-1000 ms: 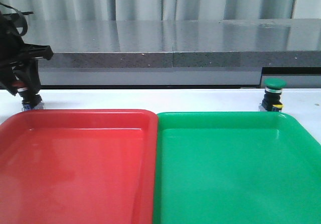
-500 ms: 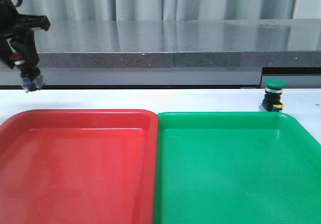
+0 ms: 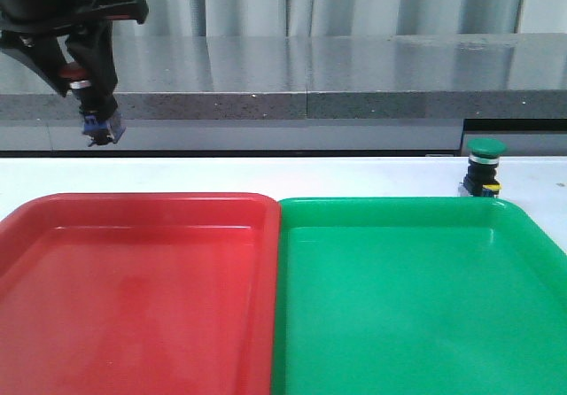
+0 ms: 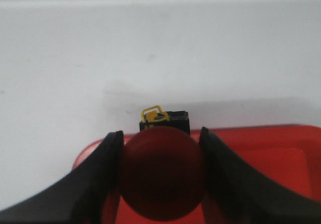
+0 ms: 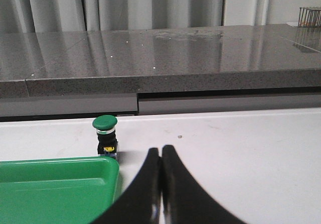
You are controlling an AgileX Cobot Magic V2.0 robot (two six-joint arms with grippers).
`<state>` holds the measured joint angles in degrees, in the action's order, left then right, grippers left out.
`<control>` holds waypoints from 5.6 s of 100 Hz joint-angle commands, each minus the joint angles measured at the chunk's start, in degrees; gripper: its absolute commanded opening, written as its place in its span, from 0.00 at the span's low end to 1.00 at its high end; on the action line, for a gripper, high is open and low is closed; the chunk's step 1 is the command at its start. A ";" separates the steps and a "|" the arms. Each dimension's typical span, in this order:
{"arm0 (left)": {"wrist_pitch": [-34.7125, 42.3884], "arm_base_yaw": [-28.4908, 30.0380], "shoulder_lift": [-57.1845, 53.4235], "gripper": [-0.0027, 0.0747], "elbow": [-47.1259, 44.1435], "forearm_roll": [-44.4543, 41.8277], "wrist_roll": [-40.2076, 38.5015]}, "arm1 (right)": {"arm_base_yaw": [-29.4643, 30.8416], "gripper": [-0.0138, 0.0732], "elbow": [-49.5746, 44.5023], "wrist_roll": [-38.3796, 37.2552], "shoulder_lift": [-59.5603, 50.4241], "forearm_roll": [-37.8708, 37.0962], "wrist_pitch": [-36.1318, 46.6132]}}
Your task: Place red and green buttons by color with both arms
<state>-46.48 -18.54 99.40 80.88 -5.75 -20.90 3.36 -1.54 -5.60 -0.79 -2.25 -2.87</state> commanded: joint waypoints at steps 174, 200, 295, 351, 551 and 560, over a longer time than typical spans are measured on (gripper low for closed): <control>-1.92 -9.79 -4.81 0.59 -11.06 1.94 -8.12 | -0.13 0.09 1.05 0.46 -1.08 -0.05 4.32; -1.23 -9.79 -11.23 0.58 -9.06 -0.26 -8.60 | -0.13 0.09 1.05 0.46 -1.08 -0.05 4.32; 13.80 -9.79 -43.41 0.01 -21.13 -8.43 -9.44 | -0.13 0.09 1.05 0.46 -1.08 -0.05 4.32; 25.81 -9.79 -58.40 0.01 -40.48 -11.12 -9.33 | -0.13 0.09 1.05 0.46 -1.08 -0.05 4.32; 49.13 18.15 -101.46 0.01 -81.67 12.90 25.31 | -0.13 0.09 1.05 0.46 -1.03 -0.05 4.32; 49.13 18.15 -101.46 0.01 -81.67 12.90 25.31 | -0.13 0.09 1.05 0.46 -1.03 -0.05 4.32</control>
<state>-1.44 -0.34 -0.26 -0.08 6.58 4.42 3.36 -1.54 -5.60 -0.79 -2.25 -2.90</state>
